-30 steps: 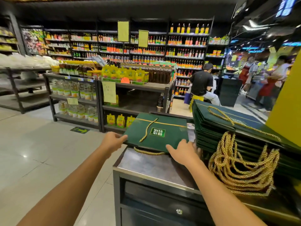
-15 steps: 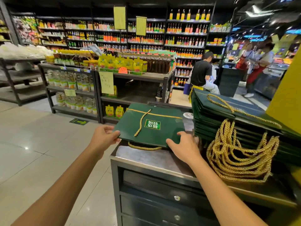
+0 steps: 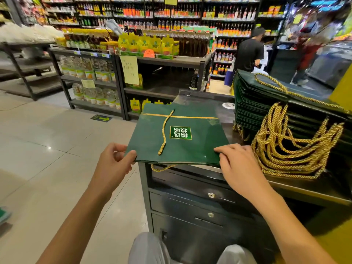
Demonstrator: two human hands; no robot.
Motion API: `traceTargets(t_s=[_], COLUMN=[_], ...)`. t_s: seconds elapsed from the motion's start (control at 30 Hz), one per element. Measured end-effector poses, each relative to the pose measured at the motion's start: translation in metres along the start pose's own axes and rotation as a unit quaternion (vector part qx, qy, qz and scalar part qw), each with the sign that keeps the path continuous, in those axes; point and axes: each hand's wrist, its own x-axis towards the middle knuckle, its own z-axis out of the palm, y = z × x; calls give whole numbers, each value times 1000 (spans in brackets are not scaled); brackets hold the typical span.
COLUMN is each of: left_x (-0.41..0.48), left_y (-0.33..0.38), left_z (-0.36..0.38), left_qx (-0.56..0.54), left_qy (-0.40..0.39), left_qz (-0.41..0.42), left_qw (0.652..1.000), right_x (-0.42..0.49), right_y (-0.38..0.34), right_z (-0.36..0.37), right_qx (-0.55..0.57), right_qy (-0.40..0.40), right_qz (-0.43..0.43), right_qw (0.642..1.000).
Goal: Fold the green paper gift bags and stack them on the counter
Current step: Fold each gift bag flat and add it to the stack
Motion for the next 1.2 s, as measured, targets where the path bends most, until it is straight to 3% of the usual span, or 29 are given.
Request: traceTargets(t_s=[0.17,0.3,0.43,0.63,0.77,0.93,1.2], left_x=[-4,2,22,88,121,126,77], left_y=[-4,9,39,74,72,65,61], left_z=[-7,-9,12,76,102,110,92], left_qx=[125,309,315,403,441,379,361], left_qy=[6,71,-5,-160,-141,-142,-285], left_qz=[35,129,183,145,125,132,252], left_qw=[991,940,931,889,877,905,851], right_x=[-1,20,33,32,33,35,37], right_y=[4,4,6,14,15,19,22], right_z=[-6,-16,-11,-2,-2,-1,-1], right_qx=[24,93,133,159,174,194,211], right_qy=[7,-18,-33,-26,-32,-32,-41], right_qz=[-26,-80,-93,-85,-78,-63,-43], right_qw=[999,992,986,983,981,978,976])
